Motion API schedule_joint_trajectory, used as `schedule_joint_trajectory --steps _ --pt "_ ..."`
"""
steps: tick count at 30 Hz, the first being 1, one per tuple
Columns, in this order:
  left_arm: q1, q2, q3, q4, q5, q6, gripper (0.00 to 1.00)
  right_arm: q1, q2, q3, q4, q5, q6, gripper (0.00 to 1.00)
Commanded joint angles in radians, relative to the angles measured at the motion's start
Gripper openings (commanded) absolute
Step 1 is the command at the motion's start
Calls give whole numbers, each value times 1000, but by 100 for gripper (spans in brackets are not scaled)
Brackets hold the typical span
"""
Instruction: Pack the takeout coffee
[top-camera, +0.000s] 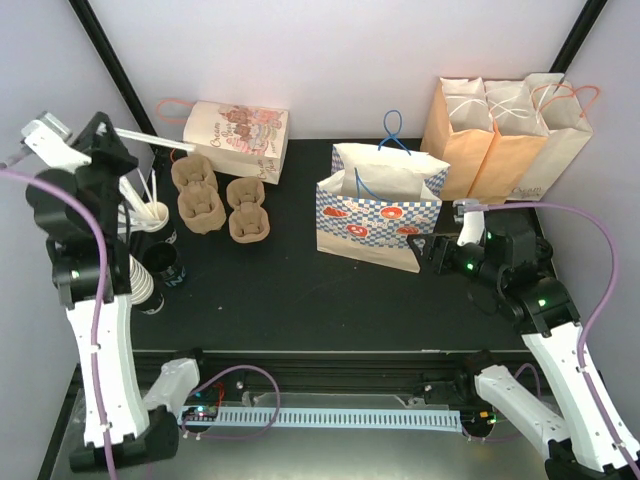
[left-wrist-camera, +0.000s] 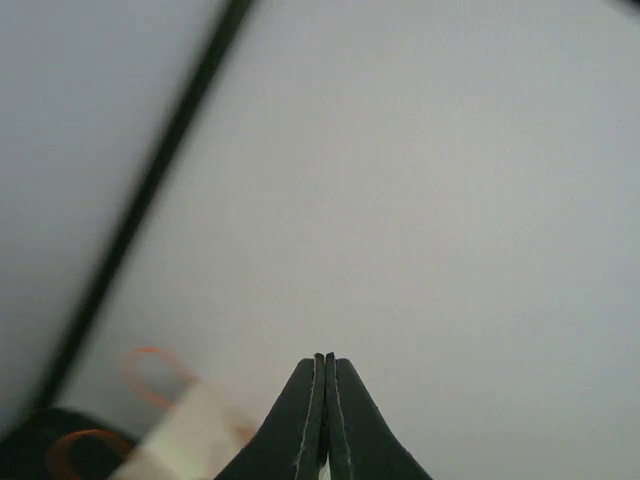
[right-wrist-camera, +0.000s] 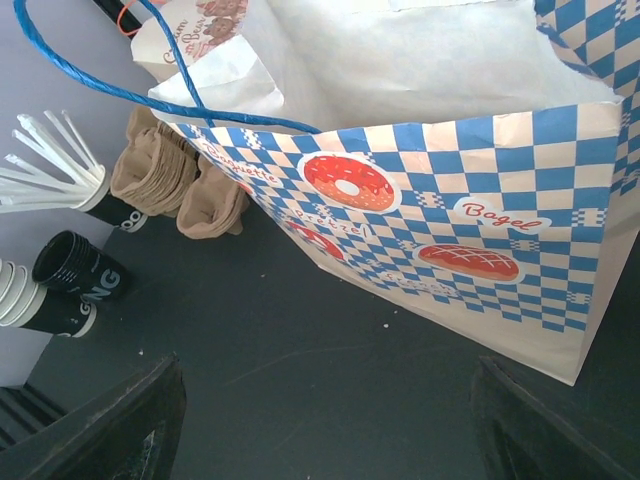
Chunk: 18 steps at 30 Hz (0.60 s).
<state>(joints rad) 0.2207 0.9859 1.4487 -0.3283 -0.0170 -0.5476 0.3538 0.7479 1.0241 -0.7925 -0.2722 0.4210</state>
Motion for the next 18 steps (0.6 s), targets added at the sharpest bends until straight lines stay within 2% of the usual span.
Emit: schedule_joint_trajectory --steps 1,6,12,18 --pt "-51 -33 -165 291 378 -279 1 1 -29 31 2 30 -21 80" --pt "-225 31 -136 401 527 -299 2 0 -60 73 -38 107 -42 80" --pt "-427 125 -118 528 543 -248 1 1 -134 73 -31 162 -25 79" --pt "-522 225 -66 557 499 -186 1 1 -189 78 -15 225 -14 79"
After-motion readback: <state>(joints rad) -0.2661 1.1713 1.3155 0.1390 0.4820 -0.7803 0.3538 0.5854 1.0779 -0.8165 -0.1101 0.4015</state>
